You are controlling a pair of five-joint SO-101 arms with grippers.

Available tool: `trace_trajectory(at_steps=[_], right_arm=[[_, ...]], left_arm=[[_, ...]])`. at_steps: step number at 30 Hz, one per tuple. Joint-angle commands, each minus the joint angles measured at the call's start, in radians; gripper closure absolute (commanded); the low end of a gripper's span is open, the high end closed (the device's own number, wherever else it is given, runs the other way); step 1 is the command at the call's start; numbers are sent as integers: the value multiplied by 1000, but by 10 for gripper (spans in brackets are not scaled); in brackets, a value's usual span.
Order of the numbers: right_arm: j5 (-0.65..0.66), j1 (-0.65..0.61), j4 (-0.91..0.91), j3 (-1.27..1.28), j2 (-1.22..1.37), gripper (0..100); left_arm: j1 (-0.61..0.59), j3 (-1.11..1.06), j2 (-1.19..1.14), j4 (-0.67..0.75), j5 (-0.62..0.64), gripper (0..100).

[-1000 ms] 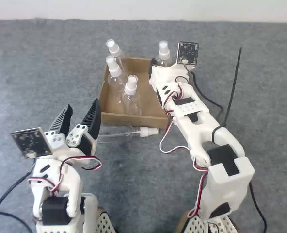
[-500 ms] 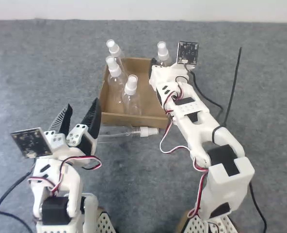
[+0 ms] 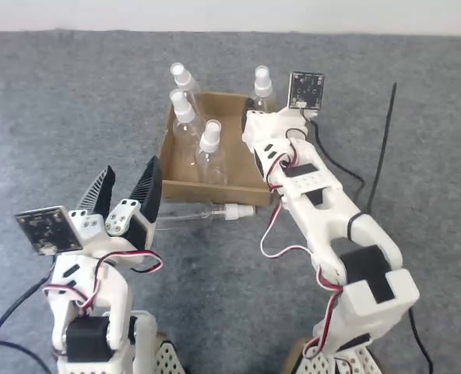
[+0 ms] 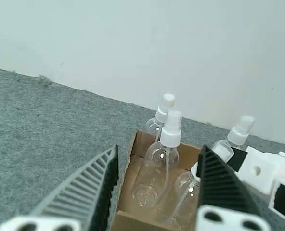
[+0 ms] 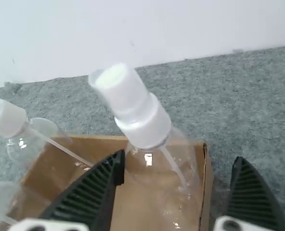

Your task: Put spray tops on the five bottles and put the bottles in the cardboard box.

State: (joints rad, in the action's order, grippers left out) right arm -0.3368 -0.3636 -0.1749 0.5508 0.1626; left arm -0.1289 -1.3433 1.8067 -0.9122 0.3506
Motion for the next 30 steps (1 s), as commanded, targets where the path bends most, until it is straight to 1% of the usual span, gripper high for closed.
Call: trace_trajectory(at_steps=[1,4,22,30], right_arm=[[3,19,70,-5,-133,706],[3,19,170,-3,-182,706],[-2,13,579,2,-378,706],[-3,18,723,3,-463,706]], left_arm=[[-5,61,17,32,9,754],[-5,61,17,32,9,754],[-5,61,17,32,14,754],[-5,59,17,25,14,754]])
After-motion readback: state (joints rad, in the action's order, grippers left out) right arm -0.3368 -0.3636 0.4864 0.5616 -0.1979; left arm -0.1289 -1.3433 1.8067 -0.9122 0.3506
